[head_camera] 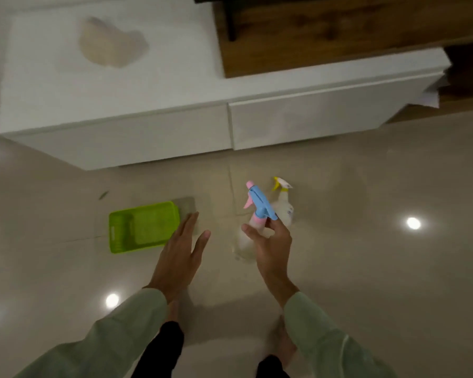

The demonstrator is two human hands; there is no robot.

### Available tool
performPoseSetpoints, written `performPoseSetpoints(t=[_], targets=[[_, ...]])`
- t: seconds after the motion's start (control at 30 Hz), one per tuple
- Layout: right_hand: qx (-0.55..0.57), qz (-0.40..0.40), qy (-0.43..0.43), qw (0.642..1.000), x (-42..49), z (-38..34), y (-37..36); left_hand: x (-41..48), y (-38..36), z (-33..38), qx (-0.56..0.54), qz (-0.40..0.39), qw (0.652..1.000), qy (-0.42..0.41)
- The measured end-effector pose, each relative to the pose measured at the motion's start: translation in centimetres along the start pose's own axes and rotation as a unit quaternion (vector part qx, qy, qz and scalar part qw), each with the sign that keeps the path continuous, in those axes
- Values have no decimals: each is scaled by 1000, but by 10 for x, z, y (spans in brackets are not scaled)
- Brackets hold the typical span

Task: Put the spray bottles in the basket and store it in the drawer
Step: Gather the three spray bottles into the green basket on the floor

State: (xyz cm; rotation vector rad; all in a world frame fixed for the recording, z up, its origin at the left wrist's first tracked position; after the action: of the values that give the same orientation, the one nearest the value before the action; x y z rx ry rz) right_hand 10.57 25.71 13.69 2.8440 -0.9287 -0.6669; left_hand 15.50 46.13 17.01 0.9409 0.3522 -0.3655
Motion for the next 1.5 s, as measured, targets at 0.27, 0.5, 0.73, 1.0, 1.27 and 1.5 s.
performPoseSetpoints(t=[0.27,0.5,0.73,1.0,1.27,1.5], targets=[[-68,-44,1,997,-21,17,-195,56,87,-146,-40,9,998,46],[-104,-37,15,994,-15,79,-324,124,97,-248,-12,-15,998,56],[-185,-25,66,980,12,162,-376,176,64,-302,3,-28,998,49],[-249,-29,117,961,23,205,-403,197,31,-333,5,-33,999,41],[-270,-72,73,957,19,209,-401,190,34,-334,3,-37,998,44],[-193,-180,73,962,11,171,-366,166,61,-289,7,-8,1000,23]])
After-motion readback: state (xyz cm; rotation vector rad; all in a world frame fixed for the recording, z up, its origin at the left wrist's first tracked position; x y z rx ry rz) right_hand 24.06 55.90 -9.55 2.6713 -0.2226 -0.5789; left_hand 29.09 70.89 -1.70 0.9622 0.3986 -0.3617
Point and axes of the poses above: each hand's wrist, its own x-axis towards the middle knuckle, its own y-axis out of the back of the hand, z = x × y, the point moved 6 cm from there along x, towards the middle knuckle, and after that the axes turned 5 degrees about y, right-handed, at the moved point
